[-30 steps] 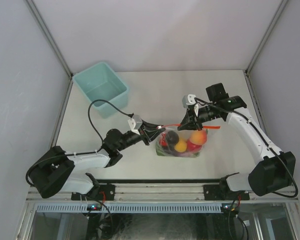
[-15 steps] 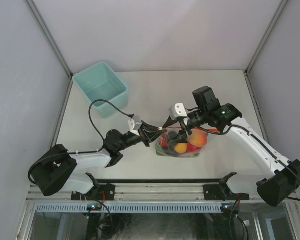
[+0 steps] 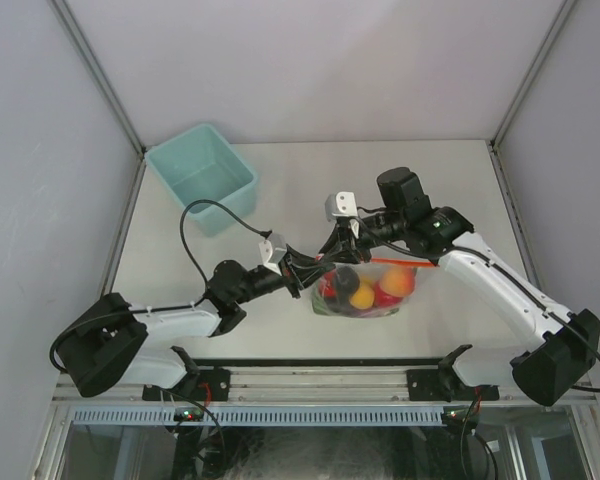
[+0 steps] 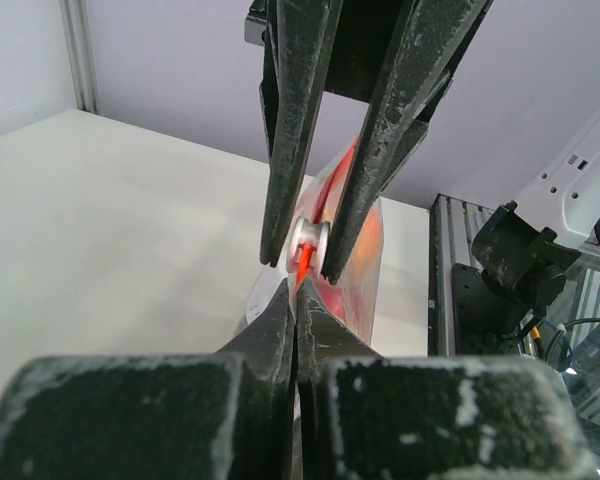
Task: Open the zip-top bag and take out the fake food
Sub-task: Unzip the zipper food storage bag at the center of the board.
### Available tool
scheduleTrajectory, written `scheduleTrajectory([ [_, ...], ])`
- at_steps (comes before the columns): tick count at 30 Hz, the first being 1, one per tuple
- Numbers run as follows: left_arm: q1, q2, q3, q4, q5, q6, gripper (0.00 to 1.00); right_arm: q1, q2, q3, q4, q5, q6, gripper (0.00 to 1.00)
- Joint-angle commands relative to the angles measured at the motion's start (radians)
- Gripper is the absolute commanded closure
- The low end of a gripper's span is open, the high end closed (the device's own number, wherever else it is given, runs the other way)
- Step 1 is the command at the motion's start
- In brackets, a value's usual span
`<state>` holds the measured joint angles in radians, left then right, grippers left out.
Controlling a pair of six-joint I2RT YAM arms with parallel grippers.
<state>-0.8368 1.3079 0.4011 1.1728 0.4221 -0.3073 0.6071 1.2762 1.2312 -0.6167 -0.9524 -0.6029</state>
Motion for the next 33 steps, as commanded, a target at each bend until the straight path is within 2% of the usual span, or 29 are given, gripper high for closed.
scheduleTrajectory([
  [1, -0.005, -0.035, 0.033, 0.023, -0.003, 0.000, 1.00, 0.006, -0.004, 0.008, 0.052, 0.025, 0.041, 0.86],
  [7, -0.004, -0.065, 0.012, 0.010, -0.059, 0.024, 1.00, -0.023, -0.027, 0.004, 0.038, 0.019, 0.035, 0.96],
  [11, -0.004, -0.079, 0.015, -0.032, -0.090, 0.039, 1.00, -0.057, -0.051, -0.025, 0.033, 0.009, 0.035, 1.00],
  [24, 0.017, -0.099, 0.018, -0.068, -0.121, 0.036, 1.00, -0.145, -0.099, -0.047, -0.015, -0.039, -0.009, 1.00],
  [33, 0.037, -0.068, 0.080, -0.114, -0.039, -0.024, 1.00, -0.174, -0.111, -0.060, -0.067, -0.053, -0.065, 1.00],
])
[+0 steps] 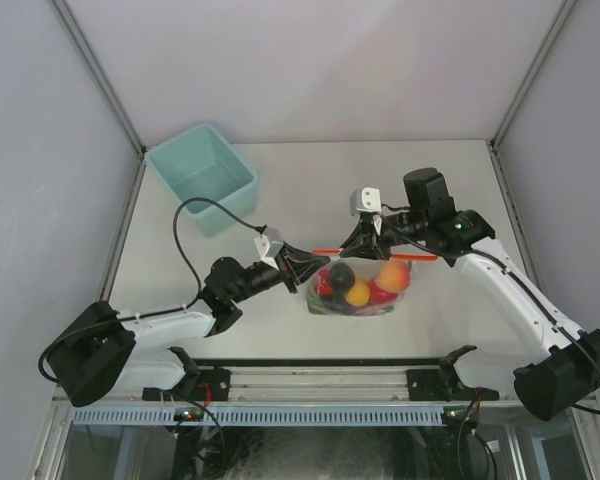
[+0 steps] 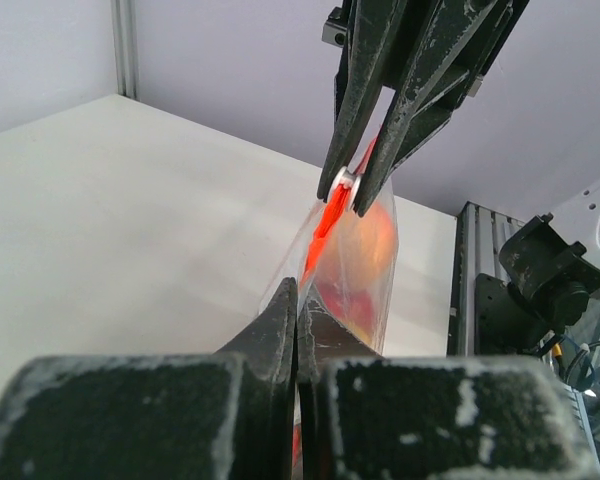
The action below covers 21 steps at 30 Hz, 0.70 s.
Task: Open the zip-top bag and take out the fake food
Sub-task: Unzip the zipper food storage bag at the center of the board.
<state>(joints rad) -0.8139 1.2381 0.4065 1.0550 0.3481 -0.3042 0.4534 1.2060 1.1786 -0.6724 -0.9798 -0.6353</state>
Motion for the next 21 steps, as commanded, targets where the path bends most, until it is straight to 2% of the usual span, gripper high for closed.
scheduleTrajectory([
  [1, 0.015, 0.005, 0.078, 0.002, 0.044, -0.032, 1.00, -0.026, -0.045, -0.013, -0.006, -0.027, -0.030, 1.00],
  [13, 0.013, 0.046, 0.094, -0.003, 0.081, -0.072, 1.00, -0.061, -0.055, -0.027, -0.036, -0.039, -0.044, 1.00],
  [21, 0.012, 0.016, 0.115, -0.120, 0.100, -0.050, 1.00, -0.057, -0.024, 0.007, -0.124, -0.056, -0.107, 1.00],
])
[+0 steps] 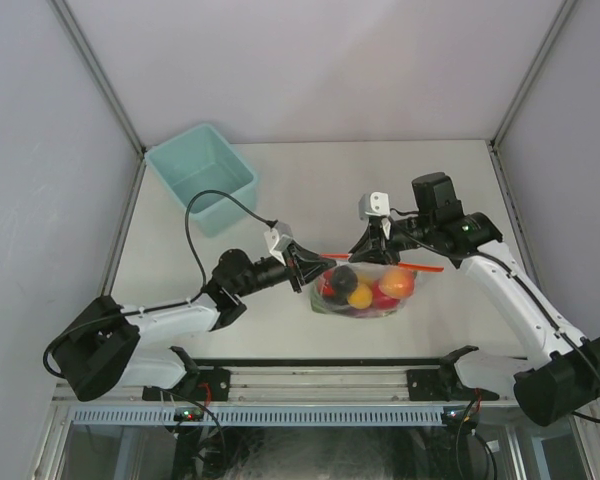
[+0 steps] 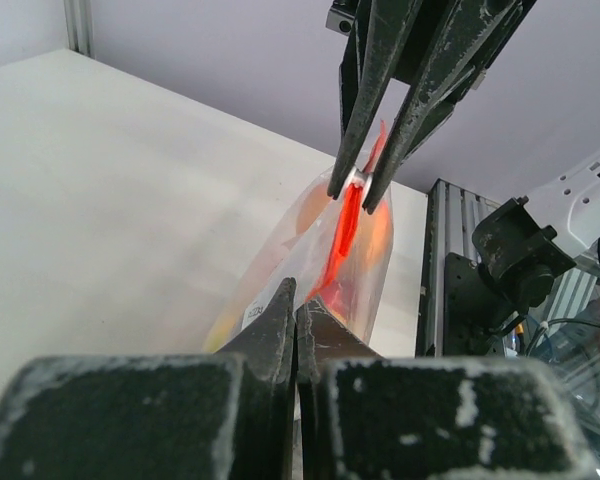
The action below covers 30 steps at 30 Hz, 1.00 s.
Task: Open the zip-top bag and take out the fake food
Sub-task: Unzip the zipper food storage bag at the center of the board.
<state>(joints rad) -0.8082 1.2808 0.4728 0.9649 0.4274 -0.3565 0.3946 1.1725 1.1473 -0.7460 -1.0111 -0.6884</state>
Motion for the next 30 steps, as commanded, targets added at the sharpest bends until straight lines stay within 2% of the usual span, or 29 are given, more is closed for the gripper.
scheduleTrajectory([
  [1, 0.007, -0.029, 0.047, -0.031, 0.018, 0.003, 1.00, 0.004, 0.009, 0.042, -0.057, -0.024, -0.060, 1.00],
  [6, 0.007, -0.063, 0.026, -0.034, 0.008, 0.013, 1.00, -0.019, -0.010, 0.058, -0.109, -0.056, -0.105, 1.00],
  [12, 0.007, -0.070, 0.062, -0.125, 0.020, 0.040, 1.00, -0.053, -0.025, 0.060, -0.135, -0.055, -0.136, 1.00],
  [30, 0.025, -0.064, 0.089, -0.143, -0.033, -0.020, 1.00, -0.081, -0.019, 0.078, -0.182, -0.044, -0.171, 1.00],
])
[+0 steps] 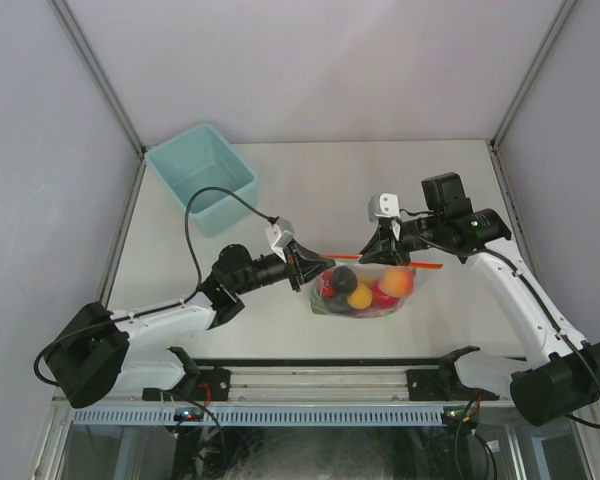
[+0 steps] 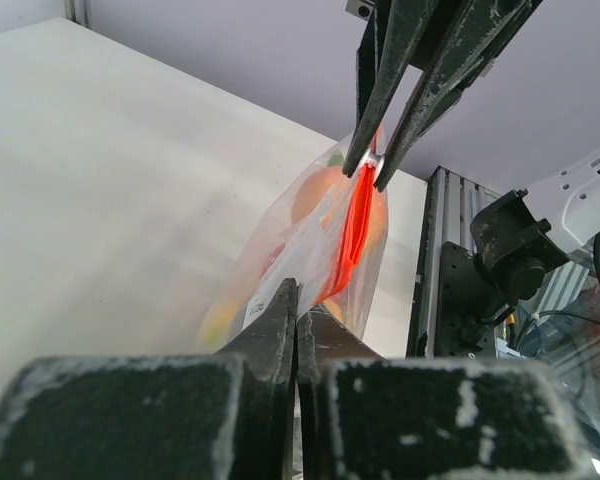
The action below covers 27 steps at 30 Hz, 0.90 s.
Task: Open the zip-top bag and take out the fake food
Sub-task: Unzip the zipper food storage bag at the center of the board.
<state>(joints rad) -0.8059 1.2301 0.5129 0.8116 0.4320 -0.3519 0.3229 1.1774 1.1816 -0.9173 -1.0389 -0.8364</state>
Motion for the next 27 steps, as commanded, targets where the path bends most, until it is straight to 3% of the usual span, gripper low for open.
scheduleTrajectory([
  [1, 0.023, -0.017, 0.045, 0.010, -0.041, -0.027, 1.00, -0.009, -0.024, 0.044, -0.012, -0.015, -0.023, 1.00],
  [27, 0.063, -0.042, 0.006, 0.002, -0.069, -0.072, 1.00, -0.049, -0.023, 0.033, -0.031, -0.005, -0.064, 1.00],
])
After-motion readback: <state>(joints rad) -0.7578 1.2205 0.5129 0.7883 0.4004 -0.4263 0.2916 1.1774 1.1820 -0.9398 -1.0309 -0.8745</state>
